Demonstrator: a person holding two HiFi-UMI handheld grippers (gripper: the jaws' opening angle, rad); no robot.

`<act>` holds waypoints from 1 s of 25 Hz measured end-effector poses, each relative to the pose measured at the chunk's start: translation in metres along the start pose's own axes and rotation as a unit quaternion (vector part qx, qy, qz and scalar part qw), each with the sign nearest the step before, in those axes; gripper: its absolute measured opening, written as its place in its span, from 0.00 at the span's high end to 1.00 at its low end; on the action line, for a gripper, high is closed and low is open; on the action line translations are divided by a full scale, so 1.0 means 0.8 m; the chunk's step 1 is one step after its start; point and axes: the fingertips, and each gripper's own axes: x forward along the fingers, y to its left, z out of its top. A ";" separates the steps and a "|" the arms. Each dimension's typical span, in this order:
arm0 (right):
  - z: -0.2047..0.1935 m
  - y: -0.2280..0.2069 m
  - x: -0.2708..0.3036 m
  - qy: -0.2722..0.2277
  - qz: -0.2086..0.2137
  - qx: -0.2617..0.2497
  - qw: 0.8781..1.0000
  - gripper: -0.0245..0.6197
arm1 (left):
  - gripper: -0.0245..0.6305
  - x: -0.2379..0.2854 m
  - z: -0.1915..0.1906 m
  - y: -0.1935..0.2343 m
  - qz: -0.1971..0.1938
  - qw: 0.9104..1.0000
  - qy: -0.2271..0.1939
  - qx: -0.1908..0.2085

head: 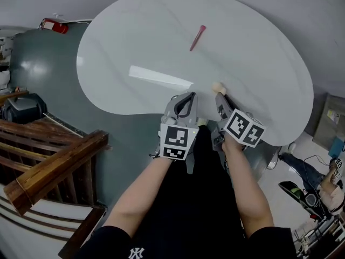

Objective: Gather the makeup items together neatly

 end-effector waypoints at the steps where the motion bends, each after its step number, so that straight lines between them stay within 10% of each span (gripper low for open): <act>1: -0.006 0.002 -0.003 -0.005 0.002 0.014 1.000 0.81 | 0.95 -0.004 -0.002 0.001 0.000 1.000 0.000 0.002; 16: -0.088 0.032 -0.001 -0.004 0.038 0.172 0.984 0.81 | 0.95 -0.050 -0.038 0.014 -0.008 1.000 0.004 0.023; 25: -0.107 0.037 0.020 -0.009 0.055 0.292 0.955 0.81 | 0.95 -0.057 -0.043 0.023 -0.011 1.000 0.007 0.023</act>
